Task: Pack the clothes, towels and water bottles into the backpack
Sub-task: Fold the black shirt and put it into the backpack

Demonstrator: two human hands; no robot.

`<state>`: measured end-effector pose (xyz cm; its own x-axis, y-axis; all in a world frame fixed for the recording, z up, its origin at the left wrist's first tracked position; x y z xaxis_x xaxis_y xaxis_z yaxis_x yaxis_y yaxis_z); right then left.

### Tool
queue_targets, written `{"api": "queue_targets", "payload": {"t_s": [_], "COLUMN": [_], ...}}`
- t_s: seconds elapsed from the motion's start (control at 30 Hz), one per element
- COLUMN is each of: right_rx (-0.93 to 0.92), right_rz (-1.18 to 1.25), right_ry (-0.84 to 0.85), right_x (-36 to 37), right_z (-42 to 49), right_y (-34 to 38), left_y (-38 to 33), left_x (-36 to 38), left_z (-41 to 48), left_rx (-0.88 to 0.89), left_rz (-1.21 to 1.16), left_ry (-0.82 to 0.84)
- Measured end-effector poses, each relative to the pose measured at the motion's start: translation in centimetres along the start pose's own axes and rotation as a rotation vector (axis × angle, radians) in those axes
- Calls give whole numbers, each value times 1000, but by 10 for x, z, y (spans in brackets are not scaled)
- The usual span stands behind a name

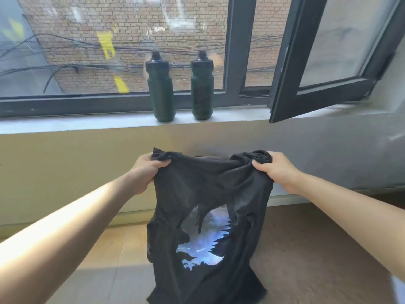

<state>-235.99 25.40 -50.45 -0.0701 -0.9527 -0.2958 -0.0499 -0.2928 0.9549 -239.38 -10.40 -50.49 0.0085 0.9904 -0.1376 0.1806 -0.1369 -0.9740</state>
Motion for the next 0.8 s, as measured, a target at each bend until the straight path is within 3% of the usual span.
{"api": "queue_targets", "payload": {"t_s": [0.17, 0.33, 0.63, 0.8], "right_rx": [-160, -312, -258, -212], "right_rz": [-142, -44, 150, 11], "right_ry": [-134, -367, -519, -670], "right_x": [-25, -44, -49, -44], "right_z": [-53, -101, -132, -137], "right_y": [41, 91, 95, 103], "left_y": [-38, -79, -99, -98], "left_x": [3, 8, 26, 32], "left_z": [-56, -102, -140, -144], "left_rx": [177, 288, 246, 225], "left_rz": [-57, -254, -363, -238], "left_ry": [-39, -158, -222, -241]}}
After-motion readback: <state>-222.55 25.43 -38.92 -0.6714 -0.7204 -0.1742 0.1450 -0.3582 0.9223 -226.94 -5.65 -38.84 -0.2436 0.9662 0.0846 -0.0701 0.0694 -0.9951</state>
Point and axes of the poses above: each hand's wrist, its own z-axis towards the middle knuckle, its own x-axis out of the palm, y = z × x, the point moved 1 cm from there along z, towards the middle knuckle, and after that the axes turned 1 degree about z, right-handed, at the moved point
